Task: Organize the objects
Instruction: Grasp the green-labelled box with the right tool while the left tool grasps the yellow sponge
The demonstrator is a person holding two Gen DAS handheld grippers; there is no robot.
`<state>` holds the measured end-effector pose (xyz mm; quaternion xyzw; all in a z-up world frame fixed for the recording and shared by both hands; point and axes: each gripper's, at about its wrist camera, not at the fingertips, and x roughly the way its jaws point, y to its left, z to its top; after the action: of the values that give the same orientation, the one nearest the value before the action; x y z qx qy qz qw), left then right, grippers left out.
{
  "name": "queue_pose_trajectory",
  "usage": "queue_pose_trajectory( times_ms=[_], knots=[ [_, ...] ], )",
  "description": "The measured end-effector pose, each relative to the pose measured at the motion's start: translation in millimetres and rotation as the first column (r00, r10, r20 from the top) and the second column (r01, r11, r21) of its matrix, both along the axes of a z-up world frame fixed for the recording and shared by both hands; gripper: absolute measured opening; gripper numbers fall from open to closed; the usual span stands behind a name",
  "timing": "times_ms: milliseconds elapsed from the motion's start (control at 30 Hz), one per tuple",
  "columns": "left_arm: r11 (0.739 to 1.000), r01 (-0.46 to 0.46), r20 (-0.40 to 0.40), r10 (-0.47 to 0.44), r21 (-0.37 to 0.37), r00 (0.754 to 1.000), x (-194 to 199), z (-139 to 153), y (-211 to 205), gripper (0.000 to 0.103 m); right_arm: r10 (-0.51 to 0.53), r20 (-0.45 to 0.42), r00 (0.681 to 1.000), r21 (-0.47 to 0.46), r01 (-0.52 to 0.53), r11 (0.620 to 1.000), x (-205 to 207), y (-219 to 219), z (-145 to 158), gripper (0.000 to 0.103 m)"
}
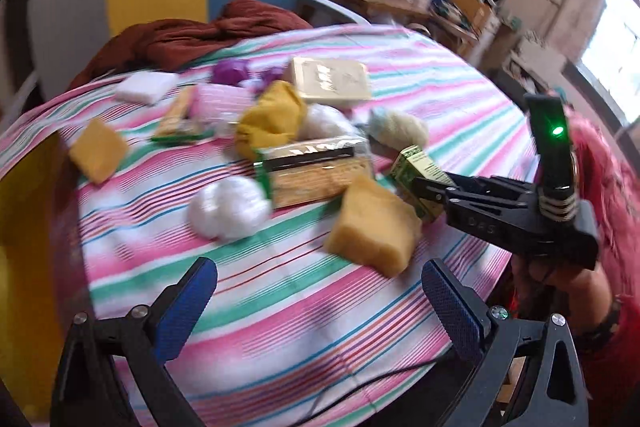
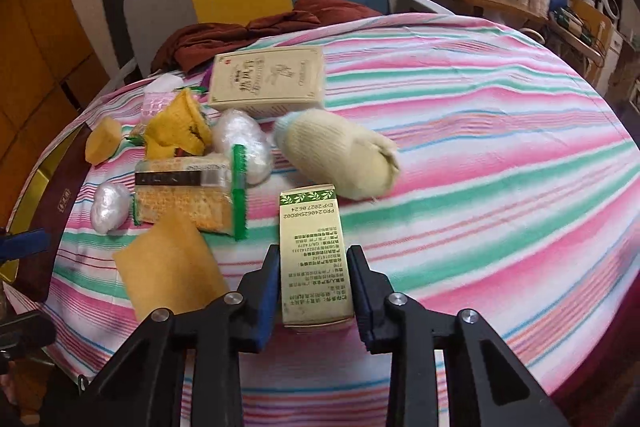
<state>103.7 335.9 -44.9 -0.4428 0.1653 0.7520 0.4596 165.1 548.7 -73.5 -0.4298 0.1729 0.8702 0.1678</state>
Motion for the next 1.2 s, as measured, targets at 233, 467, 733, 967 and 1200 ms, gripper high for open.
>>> queue_pose_trajectory(
  times_ms=[233,467,733,967,1200],
  knots=[
    [0.991,0.129,-0.007,-0.129,-0.029,0.992,10.4,-21.6,46.0,0.103,-0.05,-0.014,0.999,-0.047,0.049,0.998,19.8,12.4,-9.2,0.031],
    [0.98,0.185,-0.129,-0.193,-0.07,0.973,21.6,-35.7,63.3,0.101,-0.049,-0.009,0.999,-0.028,0.049,0.998,18.8,8.3,-8.2,0.031],
    [0.981,0.183,-0.237,-0.194,-0.066,0.952,34.5,-45.3,59.7,0.085,-0.057,-0.017,0.998,-0.036,0.057,0.998,19.8,8.5,-8.5,0.031],
    [0.985,0.174,-0.118,-0.173,-0.006,0.978,22.4,-52.5,44.5,0.067,-0.063,-0.008,0.998,-0.024,0.063,0.998,18.9,7.8,-8.6,0.031],
    [0.985,0.168,-0.093,-0.165,0.032,0.982,23.4,-48.5,23.5,0.062,-0.071,0.011,0.997,-0.026,0.071,0.997,18.0,2.6,-5.5,0.031]
  ],
)
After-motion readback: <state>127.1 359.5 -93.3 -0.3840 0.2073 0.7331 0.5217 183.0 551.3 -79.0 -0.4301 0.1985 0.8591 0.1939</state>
